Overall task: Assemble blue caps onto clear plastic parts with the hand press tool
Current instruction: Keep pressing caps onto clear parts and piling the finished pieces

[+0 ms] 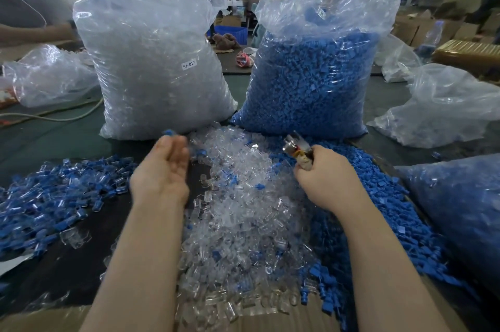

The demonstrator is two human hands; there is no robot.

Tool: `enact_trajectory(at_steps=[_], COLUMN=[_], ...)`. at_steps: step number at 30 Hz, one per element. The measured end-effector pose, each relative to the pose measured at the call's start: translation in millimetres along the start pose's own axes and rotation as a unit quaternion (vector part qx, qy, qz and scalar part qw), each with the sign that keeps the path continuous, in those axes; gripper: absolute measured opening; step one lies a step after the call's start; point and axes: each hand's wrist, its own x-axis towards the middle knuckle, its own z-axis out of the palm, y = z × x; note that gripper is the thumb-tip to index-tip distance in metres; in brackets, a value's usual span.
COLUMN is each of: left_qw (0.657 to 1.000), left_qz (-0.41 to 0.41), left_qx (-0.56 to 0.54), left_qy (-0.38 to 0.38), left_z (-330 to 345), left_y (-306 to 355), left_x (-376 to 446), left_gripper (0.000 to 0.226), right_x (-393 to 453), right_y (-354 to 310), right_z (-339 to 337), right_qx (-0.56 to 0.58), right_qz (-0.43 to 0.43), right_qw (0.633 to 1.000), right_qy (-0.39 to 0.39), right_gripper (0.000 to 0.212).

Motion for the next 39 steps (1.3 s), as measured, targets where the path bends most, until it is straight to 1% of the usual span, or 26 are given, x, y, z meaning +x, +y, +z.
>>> enact_trajectory(at_steps=[3,6,8,10,11,12,13,14,15,16,17,18,19,21,22,24,25,26,28,31,33,35,36,37,38,39], left_qw=[0.99,0.968,0.948,0.93,0.921,0.922,0.941,0.972,0.995,0.999,0.984,0.954,0.91,0.796,0.737,0.636,0.598,0.579,0.579,0.602,0.606,0.6,0.6,0.607,0.625,0.654], left_qz=[-0.012,-0.027,-0.021,-0.01,-0.007,-0.002,0.0,0.0,0.006,0.018,0.037,0.064,0.096,0.149,0.172,0.198,0.2,0.198,0.199,0.196,0.193,0.188,0.187,0.188,0.189,0.191], left_qx=[-0.115,-0.206,-0.264,-0.325,-0.36,-0.369,-0.325,-0.224,-0.087,0.046,0.17,0.286,0.393,0.571,0.637,0.729,0.759,0.774,0.776,0.762,0.761,0.769,0.769,0.763,0.747,0.72], left_qy=[0.082,0.142,0.174,0.171,0.148,0.118,0.091,0.071,0.046,0.007,-0.035,-0.069,-0.097,-0.137,-0.147,-0.158,-0.161,-0.161,-0.151,-0.136,-0.124,-0.117,-0.116,-0.118,-0.124,-0.135], left_z=[-22,-36,-40,-42,-42,-42,-42,-39,-36,-33,-30,-28,-26,-25,-25,-25,-25,-25,-24,-23,-24,-25,-25,-25,-25,-24], left_y=[21,35,40,43,44,44,43,40,35,30,23,17,10,-3,-10,-21,-24,-26,-24,-20,-18,-17,-17,-16,-16,-16], left_x=[13,17,19,25,28,30,31,30,29,26,24,22,21,18,17,17,17,17,16,13,12,13,13,13,12,12], left_gripper=[0.005,0.015,0.021,0.032,0.039,0.042,0.04,0.033,0.024,0.017,0.019,0.023,0.029,0.034,0.035,0.039,0.041,0.041,0.03,0.011,0.014,0.02,0.018,0.015,0.013,0.013], right_x=[1,-1,-3,-4,-4,-5,-5,-5,-6,-6,-6,-6,-6,-6,-6,-6,-6,-6,-6,-7,-7,-7,-7,-6,-6,-6], right_y=[11,15,16,17,18,18,18,18,18,17,17,17,17,16,15,14,13,12,12,13,13,13,13,13,14,14], right_z=[-1,-3,-5,-6,-6,-6,-5,-5,-5,-4,-3,-2,0,1,2,3,3,3,4,4,5,5,4,4,4,4], right_qx=[-0.037,-0.068,-0.086,-0.099,-0.104,-0.108,-0.112,-0.115,-0.119,-0.124,-0.128,-0.131,-0.133,-0.134,-0.134,-0.132,-0.132,-0.131,-0.128,-0.117,-0.113,-0.113,-0.113,-0.112,-0.108,-0.1], right_qz=[0.083,0.139,0.164,0.178,0.18,0.182,0.183,0.184,0.186,0.187,0.188,0.187,0.184,0.179,0.177,0.173,0.172,0.172,0.175,0.175,0.175,0.175,0.174,0.173,0.171,0.168], right_qw=[0.996,0.987,0.982,0.979,0.978,0.977,0.976,0.976,0.975,0.974,0.973,0.973,0.973,0.974,0.974,0.975,0.976,0.976,0.976,0.977,0.978,0.978,0.978,0.979,0.979,0.981], right_qy=[-0.018,-0.034,-0.035,-0.031,-0.027,-0.024,-0.024,-0.026,-0.03,-0.034,-0.036,-0.036,-0.035,-0.037,-0.038,-0.036,-0.036,-0.038,-0.039,-0.034,-0.028,-0.018,-0.012,-0.006,0.002,0.012], right_gripper=[0.019,0.016,0.021,0.02,0.019,0.018,0.018,0.019,0.022,0.024,0.026,0.026,0.026,0.025,0.025,0.026,0.026,0.026,0.026,0.027,0.026,0.026,0.028,0.029,0.03,0.029])
